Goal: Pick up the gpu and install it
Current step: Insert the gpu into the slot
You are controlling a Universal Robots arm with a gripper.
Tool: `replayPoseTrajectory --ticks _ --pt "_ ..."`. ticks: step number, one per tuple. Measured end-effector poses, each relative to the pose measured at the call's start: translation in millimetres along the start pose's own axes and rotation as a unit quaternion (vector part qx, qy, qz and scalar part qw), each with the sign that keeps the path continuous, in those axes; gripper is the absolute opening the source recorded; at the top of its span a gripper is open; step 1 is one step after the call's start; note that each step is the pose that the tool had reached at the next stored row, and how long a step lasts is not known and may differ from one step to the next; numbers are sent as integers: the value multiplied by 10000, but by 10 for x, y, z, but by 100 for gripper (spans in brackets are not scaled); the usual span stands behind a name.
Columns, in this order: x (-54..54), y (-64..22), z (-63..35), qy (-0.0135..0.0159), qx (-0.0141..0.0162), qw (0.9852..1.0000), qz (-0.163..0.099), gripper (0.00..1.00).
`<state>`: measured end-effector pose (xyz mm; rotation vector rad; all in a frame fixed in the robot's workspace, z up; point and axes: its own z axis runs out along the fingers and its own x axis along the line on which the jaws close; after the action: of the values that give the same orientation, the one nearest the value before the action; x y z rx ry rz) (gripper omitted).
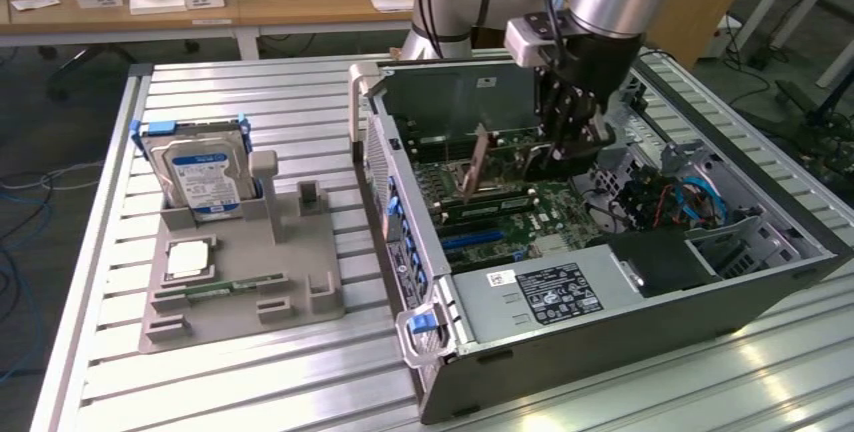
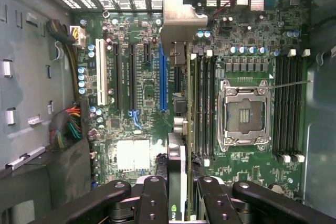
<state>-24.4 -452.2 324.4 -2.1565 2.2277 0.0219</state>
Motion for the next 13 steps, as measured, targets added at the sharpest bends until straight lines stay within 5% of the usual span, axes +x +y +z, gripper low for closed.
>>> replayPoseTrajectory --ticks 13 --pt "48 59 49 0 0 10000 0 27"
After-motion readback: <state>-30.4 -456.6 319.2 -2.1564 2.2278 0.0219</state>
